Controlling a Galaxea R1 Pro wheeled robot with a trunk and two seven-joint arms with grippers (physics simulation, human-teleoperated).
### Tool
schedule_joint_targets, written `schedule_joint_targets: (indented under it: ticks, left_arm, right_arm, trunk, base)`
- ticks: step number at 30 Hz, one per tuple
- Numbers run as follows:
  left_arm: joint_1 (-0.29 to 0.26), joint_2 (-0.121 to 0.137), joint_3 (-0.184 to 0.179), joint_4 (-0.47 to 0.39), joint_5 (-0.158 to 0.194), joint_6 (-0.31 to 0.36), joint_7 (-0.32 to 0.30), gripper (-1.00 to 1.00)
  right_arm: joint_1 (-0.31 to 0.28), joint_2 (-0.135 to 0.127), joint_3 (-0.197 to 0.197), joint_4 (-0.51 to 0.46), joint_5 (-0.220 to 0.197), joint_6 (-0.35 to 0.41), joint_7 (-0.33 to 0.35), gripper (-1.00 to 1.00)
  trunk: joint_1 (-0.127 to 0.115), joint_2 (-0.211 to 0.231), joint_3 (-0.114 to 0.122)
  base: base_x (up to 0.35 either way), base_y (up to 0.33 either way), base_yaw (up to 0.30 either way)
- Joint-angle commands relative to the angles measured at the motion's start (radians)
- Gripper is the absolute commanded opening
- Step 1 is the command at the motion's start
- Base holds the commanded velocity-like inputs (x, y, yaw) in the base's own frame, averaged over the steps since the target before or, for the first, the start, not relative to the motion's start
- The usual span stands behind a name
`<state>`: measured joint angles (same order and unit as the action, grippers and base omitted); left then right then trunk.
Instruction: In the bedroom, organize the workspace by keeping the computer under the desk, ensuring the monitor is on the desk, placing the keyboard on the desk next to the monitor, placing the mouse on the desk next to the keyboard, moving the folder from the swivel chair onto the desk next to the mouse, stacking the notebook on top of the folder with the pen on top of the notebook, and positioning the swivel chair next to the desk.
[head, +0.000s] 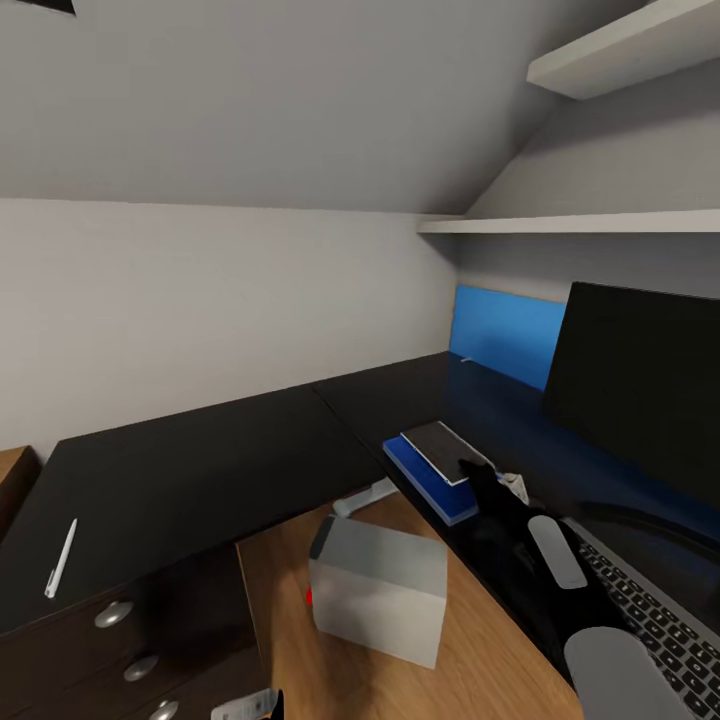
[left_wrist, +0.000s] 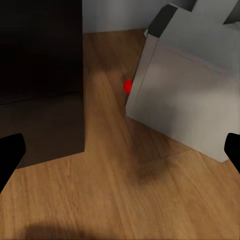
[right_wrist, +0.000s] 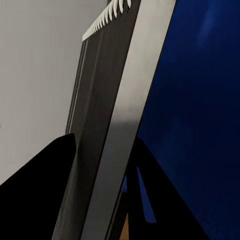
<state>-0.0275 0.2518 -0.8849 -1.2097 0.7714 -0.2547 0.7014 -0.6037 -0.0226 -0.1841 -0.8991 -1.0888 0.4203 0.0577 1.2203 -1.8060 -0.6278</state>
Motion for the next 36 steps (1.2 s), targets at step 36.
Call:
schedule_joint_targets:
  ticks: [36]
  left_arm:
    - [-0.002, 0.001, -0.005, -0.001, 0.009, -0.007, 0.004, 1.00]
  right_arm:
    - [-0.001, 0.009, -0.008, 0.000, -0.003, 0.006, -0.139, -1.00]
  trunk:
    - [0.000, -0.001, -0.001]
  base:
    - [0.022, 0.000, 0.000]
